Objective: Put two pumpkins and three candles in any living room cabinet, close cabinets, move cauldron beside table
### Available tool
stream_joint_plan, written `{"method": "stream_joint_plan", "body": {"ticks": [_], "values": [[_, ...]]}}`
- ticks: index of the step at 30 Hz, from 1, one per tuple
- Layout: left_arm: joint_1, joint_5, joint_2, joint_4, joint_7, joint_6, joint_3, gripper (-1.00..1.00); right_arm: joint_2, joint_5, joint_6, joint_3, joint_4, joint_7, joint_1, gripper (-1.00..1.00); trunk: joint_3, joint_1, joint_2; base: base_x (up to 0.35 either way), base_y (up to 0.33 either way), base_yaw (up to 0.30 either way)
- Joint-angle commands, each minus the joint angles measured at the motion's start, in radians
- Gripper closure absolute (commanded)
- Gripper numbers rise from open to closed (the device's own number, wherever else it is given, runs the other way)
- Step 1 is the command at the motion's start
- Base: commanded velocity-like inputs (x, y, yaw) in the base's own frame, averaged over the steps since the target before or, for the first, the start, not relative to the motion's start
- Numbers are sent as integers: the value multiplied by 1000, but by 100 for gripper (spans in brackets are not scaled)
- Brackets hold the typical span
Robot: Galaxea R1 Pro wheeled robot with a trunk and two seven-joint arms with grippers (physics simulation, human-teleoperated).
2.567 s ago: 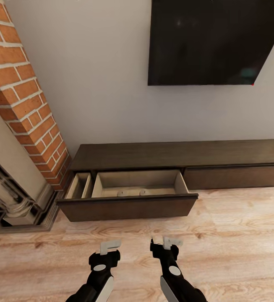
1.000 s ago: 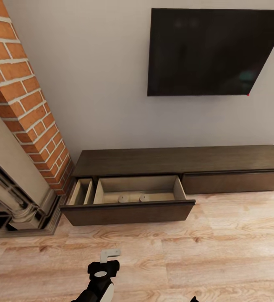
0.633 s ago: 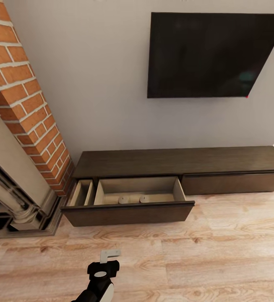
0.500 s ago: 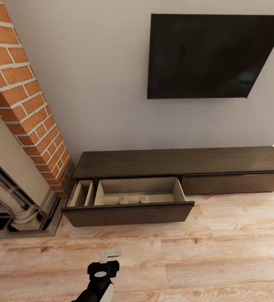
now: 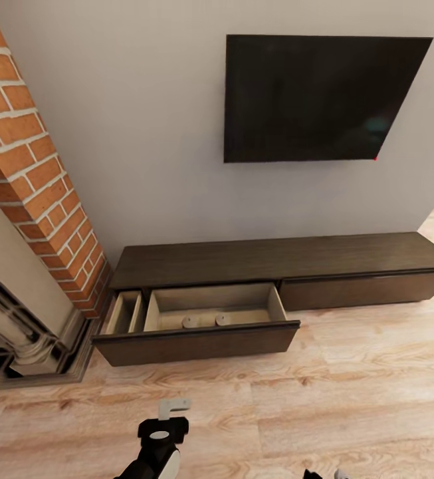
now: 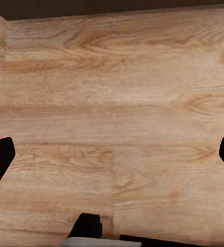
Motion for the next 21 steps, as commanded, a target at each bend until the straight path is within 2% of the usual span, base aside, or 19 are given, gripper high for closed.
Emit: {"method": "stream_joint_plan", "body": {"ticks": [1,4,9,15,21], "values": [[-1,9,1,-1,8,8,-2,-100,-1,-9,-10,21,-1,-6,0,-100,4,-4,7,0,0,-184],[-1,10,1,-1,8,30,-1,-100,-1,-9,-21,37,-1,-8,0,-100,17,-15,28,0,0,-186],[1,12,1,7,8,97,3,-100,0,-9,-26,42,-1,-8,0,-100,39,-35,63,0,0,-187],[1,12,-1,13,13,118,5,-100,0,-8,-28,44,0,-8,1,-100,66,-58,105,0,0,-187],[1,11,-1,14,14,141,2,-100,1,-7,-29,44,1,-8,1,-100,74,-58,105,0,0,-187]]}}
